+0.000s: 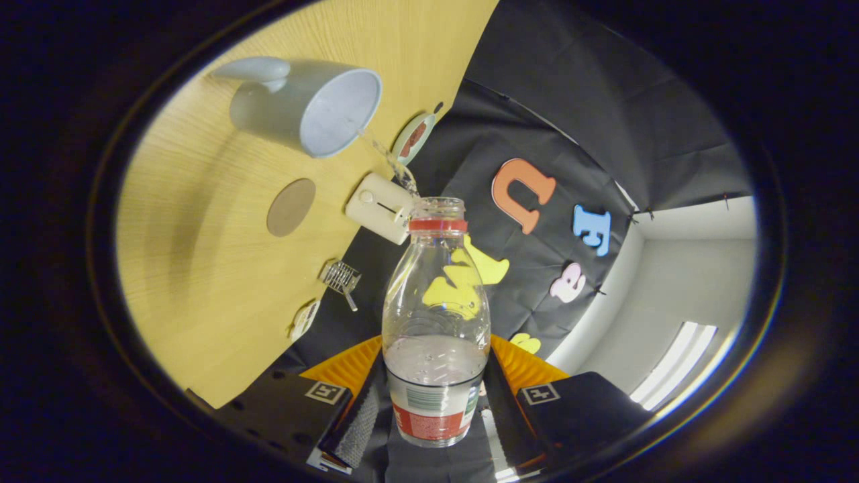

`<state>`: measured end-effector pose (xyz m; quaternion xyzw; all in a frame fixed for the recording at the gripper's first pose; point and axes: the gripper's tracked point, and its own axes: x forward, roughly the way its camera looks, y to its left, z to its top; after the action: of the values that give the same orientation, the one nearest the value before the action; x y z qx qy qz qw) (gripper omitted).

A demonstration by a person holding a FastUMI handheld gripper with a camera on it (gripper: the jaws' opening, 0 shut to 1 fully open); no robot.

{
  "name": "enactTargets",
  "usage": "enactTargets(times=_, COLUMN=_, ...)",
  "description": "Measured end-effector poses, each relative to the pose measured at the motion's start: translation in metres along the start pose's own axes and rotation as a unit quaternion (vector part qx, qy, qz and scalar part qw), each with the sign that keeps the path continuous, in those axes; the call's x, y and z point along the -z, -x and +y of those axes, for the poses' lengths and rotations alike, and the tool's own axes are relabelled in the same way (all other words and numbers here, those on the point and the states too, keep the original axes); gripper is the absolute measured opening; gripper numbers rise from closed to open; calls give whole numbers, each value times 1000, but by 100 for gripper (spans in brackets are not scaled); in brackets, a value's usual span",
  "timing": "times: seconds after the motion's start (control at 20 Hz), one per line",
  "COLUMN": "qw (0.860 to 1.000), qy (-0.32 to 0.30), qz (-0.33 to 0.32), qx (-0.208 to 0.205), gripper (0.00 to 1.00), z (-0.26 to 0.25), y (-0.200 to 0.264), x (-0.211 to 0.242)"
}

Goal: Take the bottle from table, then pour the juice into the cup, finally place the bottle on the coaster

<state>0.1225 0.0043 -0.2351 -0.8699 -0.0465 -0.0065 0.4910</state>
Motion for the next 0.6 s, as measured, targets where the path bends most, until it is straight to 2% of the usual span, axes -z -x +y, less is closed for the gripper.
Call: enactTargets(times=0.6, qw=998, qy=49, qz=-12, qx=32, gripper=80, z=-37, y=1, x=2)
